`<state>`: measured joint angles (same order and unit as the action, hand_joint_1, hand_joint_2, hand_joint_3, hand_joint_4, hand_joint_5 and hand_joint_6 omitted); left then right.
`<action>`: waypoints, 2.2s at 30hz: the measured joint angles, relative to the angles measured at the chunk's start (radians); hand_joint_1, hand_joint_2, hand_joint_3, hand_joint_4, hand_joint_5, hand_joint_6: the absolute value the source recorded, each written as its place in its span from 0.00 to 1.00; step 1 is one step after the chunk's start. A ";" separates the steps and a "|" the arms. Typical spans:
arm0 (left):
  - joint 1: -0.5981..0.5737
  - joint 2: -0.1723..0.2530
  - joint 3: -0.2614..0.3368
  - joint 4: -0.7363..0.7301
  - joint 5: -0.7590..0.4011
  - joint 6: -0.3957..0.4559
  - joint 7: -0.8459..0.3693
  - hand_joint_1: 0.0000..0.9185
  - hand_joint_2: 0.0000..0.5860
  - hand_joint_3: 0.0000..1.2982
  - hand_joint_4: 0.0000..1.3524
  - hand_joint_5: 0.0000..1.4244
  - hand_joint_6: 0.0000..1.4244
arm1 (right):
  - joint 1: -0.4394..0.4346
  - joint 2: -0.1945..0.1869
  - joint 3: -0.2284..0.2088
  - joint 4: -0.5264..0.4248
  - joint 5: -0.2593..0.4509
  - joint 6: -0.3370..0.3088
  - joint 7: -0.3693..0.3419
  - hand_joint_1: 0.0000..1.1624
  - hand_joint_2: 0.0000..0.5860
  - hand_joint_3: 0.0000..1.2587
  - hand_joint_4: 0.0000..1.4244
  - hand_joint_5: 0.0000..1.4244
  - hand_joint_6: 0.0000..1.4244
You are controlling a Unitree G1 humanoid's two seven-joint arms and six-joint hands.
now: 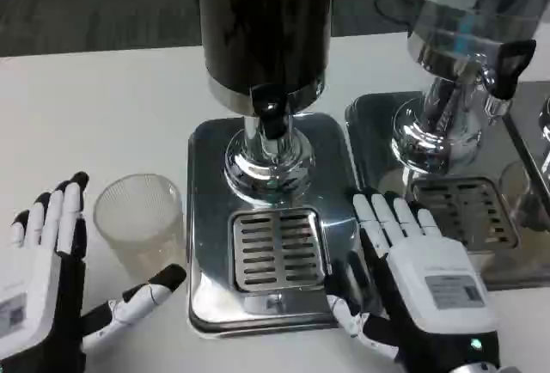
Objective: Grasp the cup under the faucet to collect the drink, then remove the cup.
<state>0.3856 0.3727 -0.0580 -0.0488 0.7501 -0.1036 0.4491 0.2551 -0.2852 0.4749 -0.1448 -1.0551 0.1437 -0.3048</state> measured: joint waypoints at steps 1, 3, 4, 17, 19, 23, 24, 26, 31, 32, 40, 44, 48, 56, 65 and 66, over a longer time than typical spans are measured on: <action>0.000 0.000 0.000 0.000 0.000 0.000 0.000 0.00 0.10 0.00 0.00 0.00 0.00 | 0.000 0.000 0.000 0.000 0.001 0.000 0.000 0.33 0.70 0.00 0.00 0.00 0.00; 0.000 0.000 0.000 0.000 0.000 0.000 0.000 0.00 0.10 0.00 0.00 0.00 0.00 | 0.000 0.000 0.000 0.000 0.001 0.000 0.000 0.33 0.70 0.00 0.00 0.00 0.00; 0.000 0.000 0.000 0.000 0.000 0.000 0.000 0.00 0.10 0.00 0.00 0.00 0.00 | 0.000 0.000 0.000 0.000 0.001 0.000 0.000 0.33 0.70 0.00 0.00 0.00 0.00; -0.001 -0.002 0.013 0.001 -0.016 -0.004 0.001 0.00 0.07 0.00 0.00 0.00 0.00 | -0.004 0.004 0.001 0.000 0.000 0.002 0.004 0.33 0.70 0.00 0.00 0.00 0.00; -0.001 -0.002 0.036 0.009 -0.039 -0.020 0.008 0.00 0.06 0.00 0.00 0.00 0.00 | -0.007 0.011 0.004 0.000 -0.007 0.006 0.007 0.33 0.70 0.00 0.00 0.00 0.00; -0.008 0.000 0.058 0.035 -0.055 -0.039 0.023 0.00 0.02 0.00 0.00 0.00 0.00 | -0.007 0.014 0.005 0.000 -0.014 0.013 0.011 0.33 0.70 0.00 0.00 0.00 0.00; -0.016 0.002 0.064 0.052 -0.069 -0.053 0.026 0.00 0.02 0.00 0.00 0.00 0.00 | -0.007 0.015 0.005 0.000 -0.015 0.017 0.011 0.33 0.70 0.00 0.00 0.00 0.00; -0.031 0.004 0.079 0.071 -0.074 -0.064 0.034 0.00 0.01 0.00 0.00 0.00 0.00 | -0.006 0.020 0.005 0.000 -0.016 0.021 0.011 0.33 0.70 0.00 0.00 0.00 0.00; -0.049 0.012 0.094 0.132 -0.088 -0.143 0.092 0.00 0.00 0.00 0.00 0.00 0.00 | -0.008 0.041 0.013 0.025 -0.015 0.023 0.011 0.33 0.70 0.00 0.00 0.00 0.00; -0.054 0.013 0.099 0.155 -0.096 -0.154 0.098 0.00 0.00 0.00 0.00 0.00 0.00 | -0.013 0.044 0.017 0.032 -0.015 0.023 0.011 0.33 0.70 0.00 0.00 0.00 0.00; -0.145 0.037 0.124 0.376 -0.232 -0.299 0.093 0.00 0.00 0.00 0.00 0.00 0.00 | -0.018 0.076 0.043 0.040 -0.025 0.037 -0.003 0.33 0.70 0.00 0.00 0.00 0.00; -0.191 0.037 0.120 0.477 -0.281 -0.353 0.065 0.00 0.00 0.00 0.00 0.00 0.00 | -0.018 0.080 0.048 0.048 -0.031 0.045 -0.007 0.33 0.70 0.00 0.00 0.00 0.00; -0.227 0.038 0.102 0.546 -0.308 -0.391 0.020 0.00 0.00 0.00 0.00 0.00 0.00 | -0.018 0.082 0.051 0.056 -0.034 0.051 -0.009 0.33 0.70 0.00 0.00 0.00 0.00; -0.286 0.064 0.038 0.600 -0.288 -0.430 -0.031 0.11 0.00 0.00 0.00 0.00 0.00 | -0.017 0.088 0.057 0.059 -0.034 0.058 -0.020 0.33 0.70 0.00 0.00 0.00 0.00; -0.338 0.068 -0.015 0.603 -0.225 -0.344 -0.059 0.15 0.00 0.00 0.00 0.01 0.00 | -0.021 0.088 0.062 0.061 -0.034 0.065 -0.019 0.33 0.70 0.00 0.00 0.00 0.00; -0.346 0.066 -0.017 0.609 -0.225 -0.344 -0.054 0.15 0.00 0.00 0.00 0.02 0.01 | -0.021 0.088 0.062 0.061 -0.034 0.066 -0.019 0.33 0.70 0.00 0.00 0.00 0.00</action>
<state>0.0397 0.4386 -0.0755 0.5602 0.5252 -0.4480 0.3955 0.2337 -0.1969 0.5367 -0.0842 -1.0890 0.2092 -0.3242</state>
